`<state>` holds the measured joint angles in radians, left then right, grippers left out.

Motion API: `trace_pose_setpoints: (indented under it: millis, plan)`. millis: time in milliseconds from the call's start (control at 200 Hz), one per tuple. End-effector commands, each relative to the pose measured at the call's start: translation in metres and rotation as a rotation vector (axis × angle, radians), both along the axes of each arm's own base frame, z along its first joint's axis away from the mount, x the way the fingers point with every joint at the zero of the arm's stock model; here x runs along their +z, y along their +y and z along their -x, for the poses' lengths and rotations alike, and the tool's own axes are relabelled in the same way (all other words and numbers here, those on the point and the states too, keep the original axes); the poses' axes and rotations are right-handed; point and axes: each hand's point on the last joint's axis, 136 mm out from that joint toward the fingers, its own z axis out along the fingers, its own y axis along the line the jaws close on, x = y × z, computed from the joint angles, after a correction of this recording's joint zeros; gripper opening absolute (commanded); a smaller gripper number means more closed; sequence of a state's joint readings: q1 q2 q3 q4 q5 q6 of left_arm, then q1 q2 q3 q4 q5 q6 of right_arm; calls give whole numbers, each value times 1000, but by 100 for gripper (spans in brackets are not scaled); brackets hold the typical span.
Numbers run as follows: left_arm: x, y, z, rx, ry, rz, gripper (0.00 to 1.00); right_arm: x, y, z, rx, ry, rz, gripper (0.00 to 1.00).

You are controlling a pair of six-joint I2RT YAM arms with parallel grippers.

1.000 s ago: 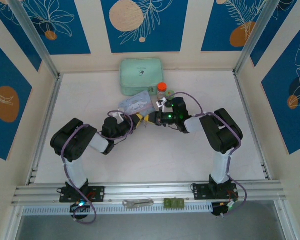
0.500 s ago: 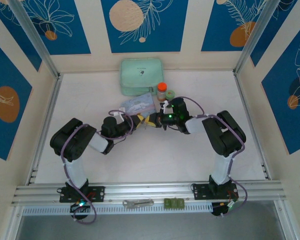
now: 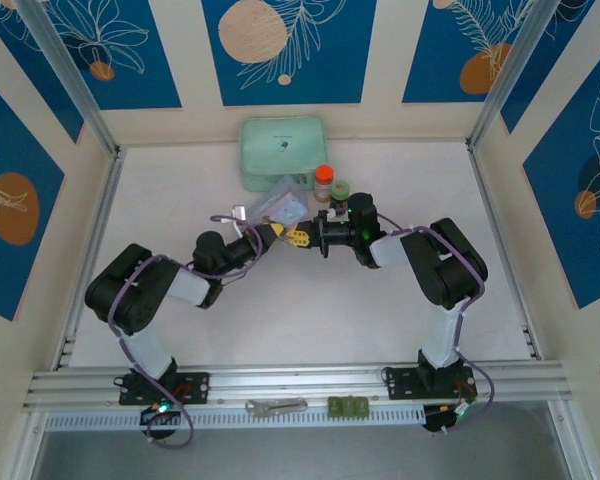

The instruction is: Unlock the padlock with the key

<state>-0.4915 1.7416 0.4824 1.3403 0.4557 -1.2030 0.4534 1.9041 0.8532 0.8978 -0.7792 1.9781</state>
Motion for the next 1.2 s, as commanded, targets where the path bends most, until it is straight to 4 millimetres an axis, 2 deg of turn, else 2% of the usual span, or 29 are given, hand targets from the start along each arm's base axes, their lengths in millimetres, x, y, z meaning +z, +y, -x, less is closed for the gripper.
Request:
trace_pose_setpoints:
  millis: [0,220,495,760,925,1035,1196]
  plan:
    - [22,-43,71,-368,-182,-6,0,41,32,13,48,97,-108,0]
    - [12,-42,67,-349,-148,-15,0,18,25,11,10,115,-85,0]
    - [-21,-33,58,-265,-66,-58,0,-14,-2,6,-46,-6,37,0]
    - [-57,-21,49,-183,31,-147,0,-29,-19,5,-54,-182,217,12]
    - [-81,-11,46,-132,94,-240,0,-39,-36,11,-58,-240,329,28]
    - [-96,-2,47,-96,136,-315,0,-49,-49,17,-61,-268,406,35]
    - [-106,9,48,-58,162,-386,0,-64,-63,21,-73,-290,490,40]
